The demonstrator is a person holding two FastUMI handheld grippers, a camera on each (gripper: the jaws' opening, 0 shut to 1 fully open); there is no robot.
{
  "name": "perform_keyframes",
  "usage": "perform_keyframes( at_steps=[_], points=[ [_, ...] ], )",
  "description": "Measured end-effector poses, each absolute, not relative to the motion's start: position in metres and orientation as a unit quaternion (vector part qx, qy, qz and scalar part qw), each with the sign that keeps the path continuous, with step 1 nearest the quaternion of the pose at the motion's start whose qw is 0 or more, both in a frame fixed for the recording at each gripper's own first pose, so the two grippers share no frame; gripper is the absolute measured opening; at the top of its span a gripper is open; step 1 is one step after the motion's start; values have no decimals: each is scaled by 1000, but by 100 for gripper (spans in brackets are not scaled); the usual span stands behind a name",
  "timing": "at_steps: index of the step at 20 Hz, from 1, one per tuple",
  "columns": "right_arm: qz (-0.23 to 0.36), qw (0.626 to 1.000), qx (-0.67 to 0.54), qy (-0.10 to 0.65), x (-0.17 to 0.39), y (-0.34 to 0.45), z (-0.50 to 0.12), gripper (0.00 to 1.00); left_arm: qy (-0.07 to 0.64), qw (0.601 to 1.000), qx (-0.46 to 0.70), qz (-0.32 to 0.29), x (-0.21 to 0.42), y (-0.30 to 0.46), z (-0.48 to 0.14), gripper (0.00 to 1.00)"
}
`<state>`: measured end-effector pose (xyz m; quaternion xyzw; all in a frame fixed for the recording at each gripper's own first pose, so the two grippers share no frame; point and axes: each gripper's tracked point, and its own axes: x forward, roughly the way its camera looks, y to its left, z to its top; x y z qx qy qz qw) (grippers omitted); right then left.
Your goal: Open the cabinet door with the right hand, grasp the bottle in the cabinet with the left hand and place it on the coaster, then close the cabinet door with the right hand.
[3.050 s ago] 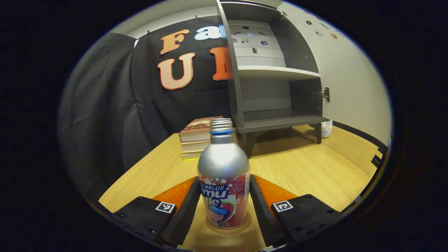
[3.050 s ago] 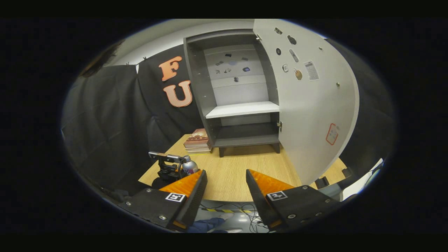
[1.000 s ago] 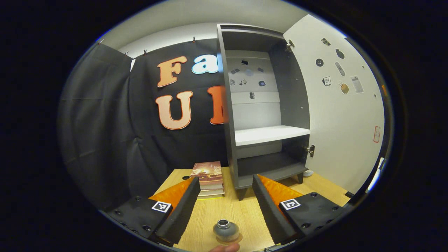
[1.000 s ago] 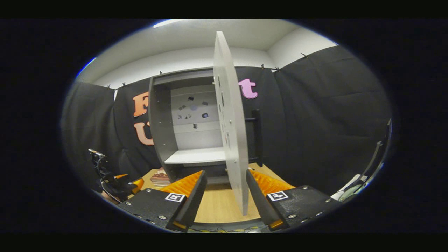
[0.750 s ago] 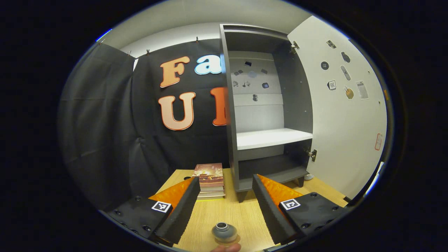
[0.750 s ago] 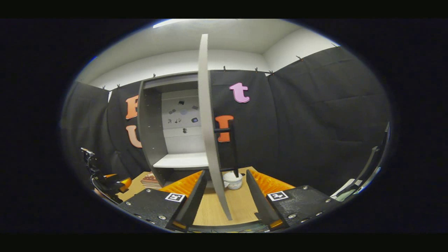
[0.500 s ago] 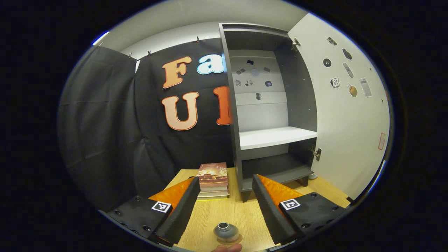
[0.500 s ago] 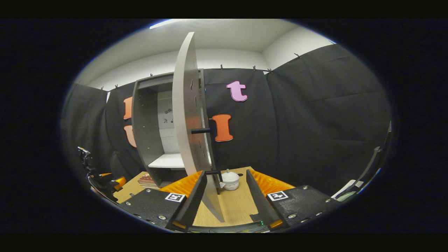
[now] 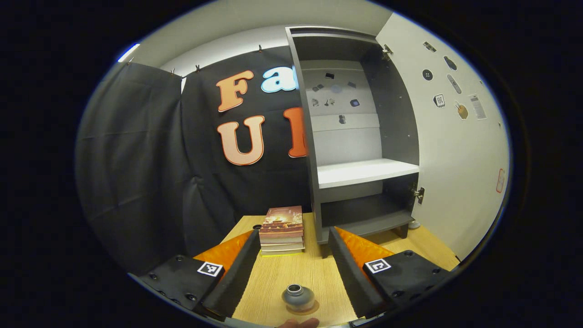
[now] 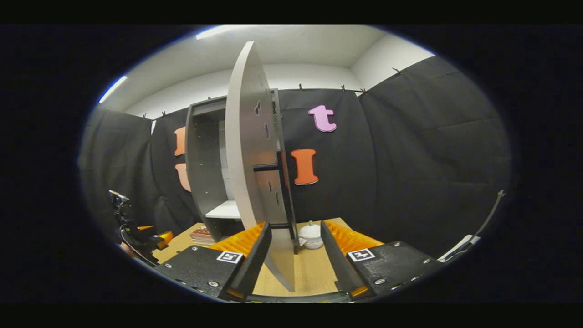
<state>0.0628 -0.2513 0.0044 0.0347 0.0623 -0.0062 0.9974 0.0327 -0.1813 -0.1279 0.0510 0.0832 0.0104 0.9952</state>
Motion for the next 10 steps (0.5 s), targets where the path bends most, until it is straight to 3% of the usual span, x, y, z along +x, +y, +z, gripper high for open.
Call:
perform_keyframes(
  at_steps=[10],
  points=[
    [89,993,37,63,87,-165,-10,69,83,995,53,35,23,-142,-130,98]
  ],
)
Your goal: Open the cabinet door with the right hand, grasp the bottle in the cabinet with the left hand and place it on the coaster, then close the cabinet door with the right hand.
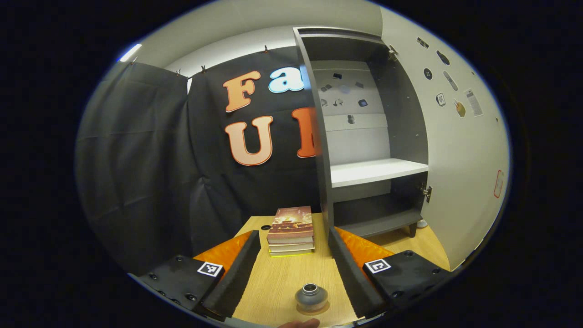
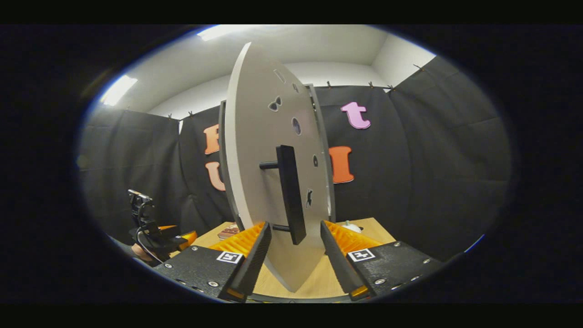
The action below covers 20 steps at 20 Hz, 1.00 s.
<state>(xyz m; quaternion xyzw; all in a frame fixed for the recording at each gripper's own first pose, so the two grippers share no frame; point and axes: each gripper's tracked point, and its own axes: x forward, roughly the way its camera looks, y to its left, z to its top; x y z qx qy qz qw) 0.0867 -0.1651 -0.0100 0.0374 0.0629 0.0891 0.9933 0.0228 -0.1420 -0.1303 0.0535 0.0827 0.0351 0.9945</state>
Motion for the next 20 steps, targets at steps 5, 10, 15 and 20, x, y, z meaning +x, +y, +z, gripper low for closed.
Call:
perform_keyframes(
  at_steps=[5,10,15,20],
  points=[
    [109,991,27,74,106,-138,-21,69,71,995,45,58,25,-108,-122,94],
    [148,985,40,73,127,-99,-25,71,66,994,47,78,37,-81,-122,100],
    [183,979,38,78,179,-62,-32,75,62,993,36,98,51,-54,-123,100],
    [204,976,28,72,231,-27,-43,83,59,991,28,116,75,-27,-128,97]
  ],
)
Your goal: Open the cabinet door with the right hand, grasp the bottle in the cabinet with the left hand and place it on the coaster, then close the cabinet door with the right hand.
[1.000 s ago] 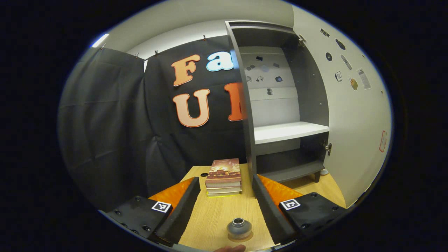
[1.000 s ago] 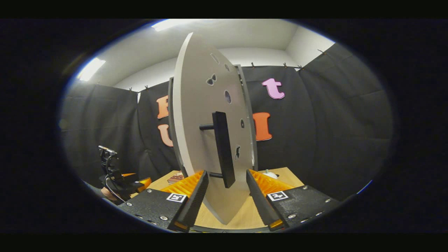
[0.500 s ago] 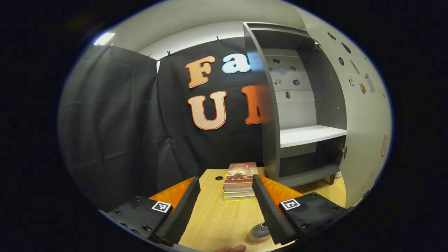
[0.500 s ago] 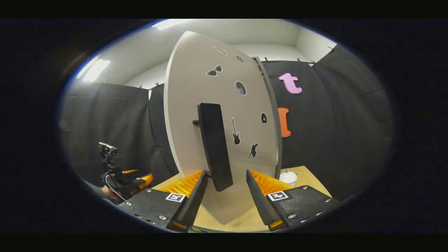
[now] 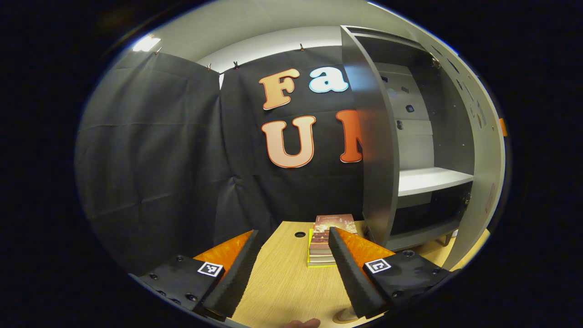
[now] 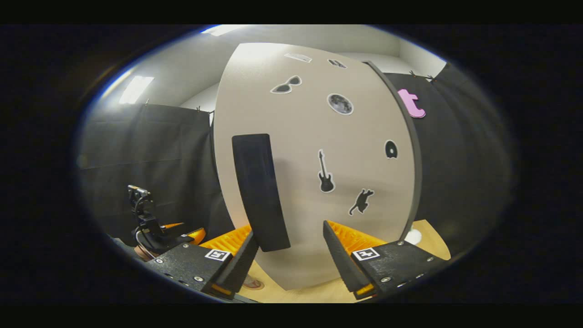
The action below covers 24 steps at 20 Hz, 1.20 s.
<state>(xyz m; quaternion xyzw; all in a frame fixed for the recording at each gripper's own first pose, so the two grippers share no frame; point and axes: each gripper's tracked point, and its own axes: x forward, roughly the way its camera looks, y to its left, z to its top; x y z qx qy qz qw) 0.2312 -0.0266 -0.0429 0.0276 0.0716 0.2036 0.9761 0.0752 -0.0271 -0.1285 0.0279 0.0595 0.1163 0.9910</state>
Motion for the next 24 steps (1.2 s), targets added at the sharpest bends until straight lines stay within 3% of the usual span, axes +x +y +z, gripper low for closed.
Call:
perform_keyframes(
  at_steps=[6,9,15,16,24],
  points=[
    [200,978,18,61,293,26,-65,90,59,991,15,117,100,-3,-130,98],
    [186,980,28,57,306,40,-72,92,59,992,19,108,114,1,-133,94],
    [148,988,19,47,336,76,-94,93,58,994,16,88,137,-4,-139,100],
    [141,989,18,44,339,78,-94,93,60,994,15,85,141,-4,-142,94],
    [87,996,-3,26,347,82,-99,95,84,993,-5,86,160,2,-165,98]
  ],
)
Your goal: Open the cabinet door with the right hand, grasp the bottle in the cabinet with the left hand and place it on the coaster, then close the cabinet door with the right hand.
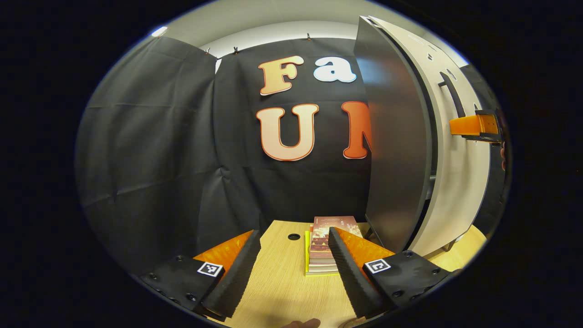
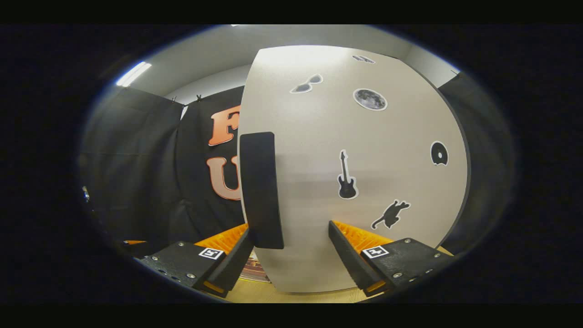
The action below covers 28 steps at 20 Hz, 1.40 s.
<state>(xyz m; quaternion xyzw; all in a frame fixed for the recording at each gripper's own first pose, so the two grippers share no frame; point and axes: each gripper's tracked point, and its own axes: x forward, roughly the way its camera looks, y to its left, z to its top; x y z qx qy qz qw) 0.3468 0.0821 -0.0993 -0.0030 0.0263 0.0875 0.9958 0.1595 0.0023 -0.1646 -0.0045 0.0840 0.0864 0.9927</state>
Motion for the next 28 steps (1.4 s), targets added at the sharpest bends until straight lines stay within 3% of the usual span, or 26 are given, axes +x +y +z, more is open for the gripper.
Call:
perform_keyframes(
  at_steps=[15,16,22,28],
  points=[
    [80,996,-13,31,351,84,-108,98,73,995,-1,75,152,-22,-148,96],
    [84,996,-10,30,346,85,-106,93,70,995,1,74,149,-23,-144,96],
    [79,997,4,19,281,69,-83,95,51,997,6,63,119,-39,-110,96],
    [53,998,1,24,172,35,-76,95,24,999,4,44,63,-67,-69,96]
  ],
)
